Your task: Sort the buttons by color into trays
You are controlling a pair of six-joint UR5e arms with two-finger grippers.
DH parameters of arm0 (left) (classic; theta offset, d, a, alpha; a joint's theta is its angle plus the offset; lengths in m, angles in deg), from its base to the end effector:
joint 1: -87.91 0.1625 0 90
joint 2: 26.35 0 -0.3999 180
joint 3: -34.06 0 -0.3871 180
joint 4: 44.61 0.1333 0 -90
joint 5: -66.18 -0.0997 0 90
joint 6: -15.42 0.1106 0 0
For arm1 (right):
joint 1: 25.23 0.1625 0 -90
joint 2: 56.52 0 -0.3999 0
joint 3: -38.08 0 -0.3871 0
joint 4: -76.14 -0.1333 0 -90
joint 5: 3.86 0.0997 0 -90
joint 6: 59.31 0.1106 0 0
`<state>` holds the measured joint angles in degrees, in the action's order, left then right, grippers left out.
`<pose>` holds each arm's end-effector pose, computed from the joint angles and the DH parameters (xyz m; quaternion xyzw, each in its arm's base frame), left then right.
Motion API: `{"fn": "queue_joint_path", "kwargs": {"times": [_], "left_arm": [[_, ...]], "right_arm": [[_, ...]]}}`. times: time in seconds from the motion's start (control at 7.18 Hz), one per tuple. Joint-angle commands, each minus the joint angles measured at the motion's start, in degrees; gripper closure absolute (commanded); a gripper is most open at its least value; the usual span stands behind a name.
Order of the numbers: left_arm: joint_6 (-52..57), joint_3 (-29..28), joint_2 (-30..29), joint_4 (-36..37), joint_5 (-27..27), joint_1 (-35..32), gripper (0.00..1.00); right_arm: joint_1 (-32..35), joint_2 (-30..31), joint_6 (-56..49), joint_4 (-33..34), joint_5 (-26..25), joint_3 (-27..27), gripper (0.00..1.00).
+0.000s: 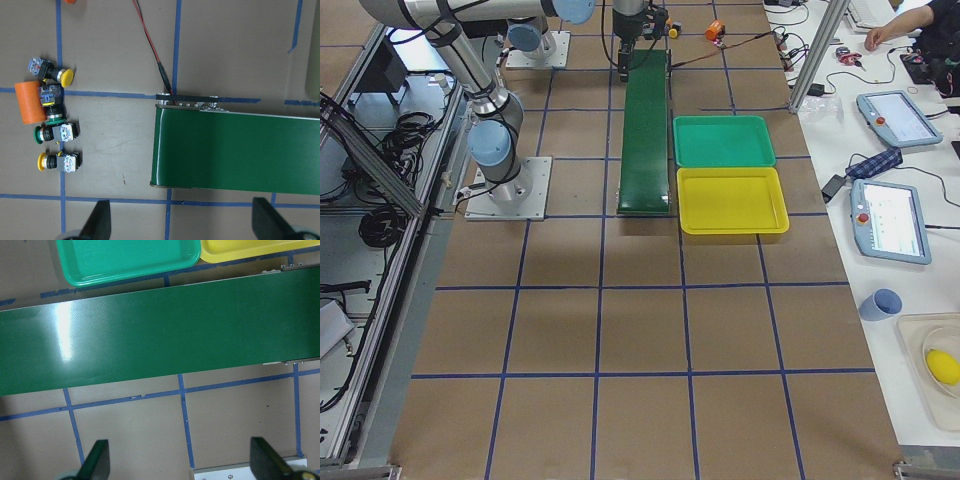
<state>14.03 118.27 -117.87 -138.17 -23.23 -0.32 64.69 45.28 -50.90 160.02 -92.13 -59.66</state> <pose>-0.1190 -0.5016 0.4817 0.0275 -0.9996 0.0062 0.0051 0.1361 -0.4002 0.4673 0.0743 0.9970 0.0190 0.0137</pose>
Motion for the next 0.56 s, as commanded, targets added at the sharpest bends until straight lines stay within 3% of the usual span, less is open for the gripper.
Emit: {"fn": "queue_joint_path", "kwargs": {"times": [0.0, 0.42], "left_arm": [[0.1, 0.7, 0.9, 0.8, -0.1, -0.1, 0.0], [0.2, 1.0, 0.4, 1.0, -0.2, 0.9, 0.0]], "right_arm": [[0.1, 0.1, 0.0, 0.6, 0.0, 0.0, 0.0], [0.0, 0.1, -0.7, 0.1, 0.4, -0.1, 0.0]]}}
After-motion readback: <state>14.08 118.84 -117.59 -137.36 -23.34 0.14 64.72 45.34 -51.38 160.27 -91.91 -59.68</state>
